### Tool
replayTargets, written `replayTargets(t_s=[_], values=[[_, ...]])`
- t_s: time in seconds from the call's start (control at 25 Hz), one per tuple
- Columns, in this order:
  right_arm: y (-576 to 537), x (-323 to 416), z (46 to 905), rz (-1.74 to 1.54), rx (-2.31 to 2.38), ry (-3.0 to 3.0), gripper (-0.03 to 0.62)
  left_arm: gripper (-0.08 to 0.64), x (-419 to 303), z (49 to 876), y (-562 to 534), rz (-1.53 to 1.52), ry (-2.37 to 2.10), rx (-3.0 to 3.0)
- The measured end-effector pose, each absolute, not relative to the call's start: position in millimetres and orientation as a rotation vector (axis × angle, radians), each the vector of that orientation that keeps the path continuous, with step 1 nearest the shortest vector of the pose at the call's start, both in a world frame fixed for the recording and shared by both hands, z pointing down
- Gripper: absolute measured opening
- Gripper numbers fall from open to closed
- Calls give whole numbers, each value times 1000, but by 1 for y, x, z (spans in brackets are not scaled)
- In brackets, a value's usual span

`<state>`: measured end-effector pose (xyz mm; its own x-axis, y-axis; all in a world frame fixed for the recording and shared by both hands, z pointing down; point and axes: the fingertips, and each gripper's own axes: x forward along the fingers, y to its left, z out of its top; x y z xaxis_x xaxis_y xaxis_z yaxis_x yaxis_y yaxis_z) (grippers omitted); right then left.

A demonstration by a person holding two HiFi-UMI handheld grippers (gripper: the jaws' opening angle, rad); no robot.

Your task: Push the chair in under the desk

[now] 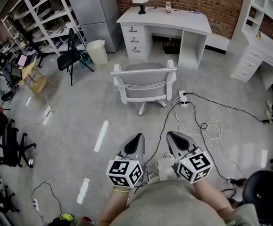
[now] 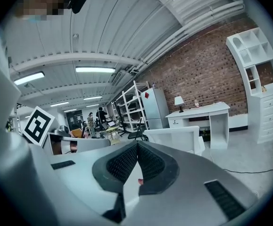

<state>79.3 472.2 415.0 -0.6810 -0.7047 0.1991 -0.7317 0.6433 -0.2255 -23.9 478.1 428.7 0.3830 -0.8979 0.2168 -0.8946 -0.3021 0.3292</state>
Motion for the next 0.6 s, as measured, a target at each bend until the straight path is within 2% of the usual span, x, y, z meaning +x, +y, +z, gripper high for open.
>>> replayTargets(t_s=[0.6], values=[[397, 54, 416, 378, 1166, -2766, 8, 9, -41, 434, 406, -6, -1585, 2253]])
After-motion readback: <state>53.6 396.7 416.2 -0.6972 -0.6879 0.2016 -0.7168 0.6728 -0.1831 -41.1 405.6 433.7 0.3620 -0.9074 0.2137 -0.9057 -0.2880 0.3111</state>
